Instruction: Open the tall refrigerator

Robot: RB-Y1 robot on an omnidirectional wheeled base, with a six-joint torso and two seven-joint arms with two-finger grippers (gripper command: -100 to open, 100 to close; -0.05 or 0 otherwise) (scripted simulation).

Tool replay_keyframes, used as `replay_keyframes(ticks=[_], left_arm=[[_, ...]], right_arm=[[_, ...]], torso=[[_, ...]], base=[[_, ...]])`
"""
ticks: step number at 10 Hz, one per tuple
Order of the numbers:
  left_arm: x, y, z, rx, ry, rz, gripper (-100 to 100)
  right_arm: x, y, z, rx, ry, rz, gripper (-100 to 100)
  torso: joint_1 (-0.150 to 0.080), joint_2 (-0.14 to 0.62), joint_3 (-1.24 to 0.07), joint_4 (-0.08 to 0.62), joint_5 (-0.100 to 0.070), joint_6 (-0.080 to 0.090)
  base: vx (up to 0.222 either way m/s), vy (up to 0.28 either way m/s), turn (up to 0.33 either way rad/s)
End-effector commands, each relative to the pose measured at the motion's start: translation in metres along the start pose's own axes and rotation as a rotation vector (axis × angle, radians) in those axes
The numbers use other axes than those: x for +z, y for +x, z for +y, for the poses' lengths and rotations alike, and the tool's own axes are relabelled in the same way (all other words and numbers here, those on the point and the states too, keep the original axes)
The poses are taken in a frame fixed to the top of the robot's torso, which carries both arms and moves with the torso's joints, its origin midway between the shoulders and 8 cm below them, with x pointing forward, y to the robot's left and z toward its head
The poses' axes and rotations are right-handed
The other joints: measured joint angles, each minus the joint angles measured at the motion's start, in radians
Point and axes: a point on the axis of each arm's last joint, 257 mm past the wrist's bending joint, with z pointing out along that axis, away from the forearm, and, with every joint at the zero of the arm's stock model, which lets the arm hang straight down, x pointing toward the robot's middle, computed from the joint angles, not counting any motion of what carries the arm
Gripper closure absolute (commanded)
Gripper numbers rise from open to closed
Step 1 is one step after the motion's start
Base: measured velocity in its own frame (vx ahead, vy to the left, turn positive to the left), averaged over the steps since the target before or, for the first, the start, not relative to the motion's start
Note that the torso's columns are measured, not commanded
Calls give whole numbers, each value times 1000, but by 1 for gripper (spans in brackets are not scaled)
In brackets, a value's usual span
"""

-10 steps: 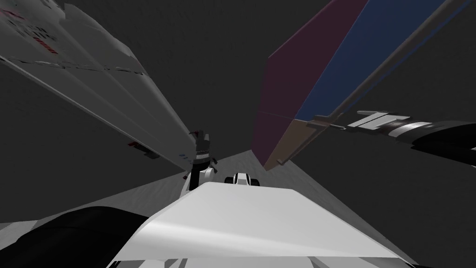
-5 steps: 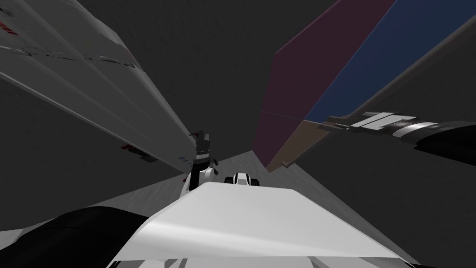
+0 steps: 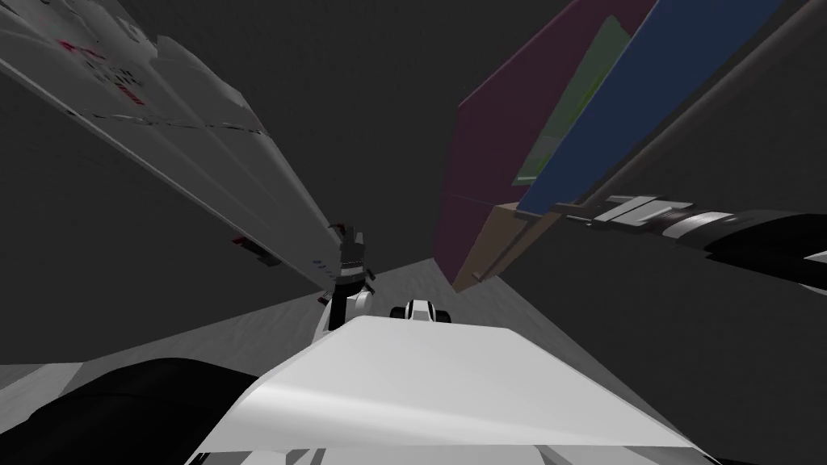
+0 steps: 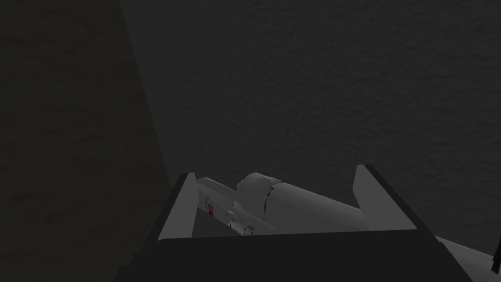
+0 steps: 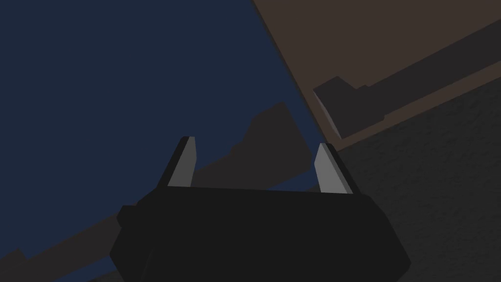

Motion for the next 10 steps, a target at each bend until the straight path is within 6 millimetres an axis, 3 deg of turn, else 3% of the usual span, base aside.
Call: replay_keyframes(ticks=[1,7,8,10], left_arm=[[0,0,0,0,0,0,0],[0,0,0,0,0,0,0],[0,0,0,0,0,0,0],[0,0,0,0,0,0,0]], right_arm=[[2,-18,0,-7,-6,-45,100],[5,-72,30,-24,-102,-184,100],[6,-62,34,-14,-109,-160,100],[5,-64,35,-17,-120,-173,100]], torso=[[2,-3,-2,-1,0,-2],[14,-2,-1,-1,4,-3],[11,3,2,1,4,-3],[16,-1,0,-3,3,-6]], base=[[-185,-224,22],[-193,-265,38],[-100,-154,25],[-155,-256,246]])
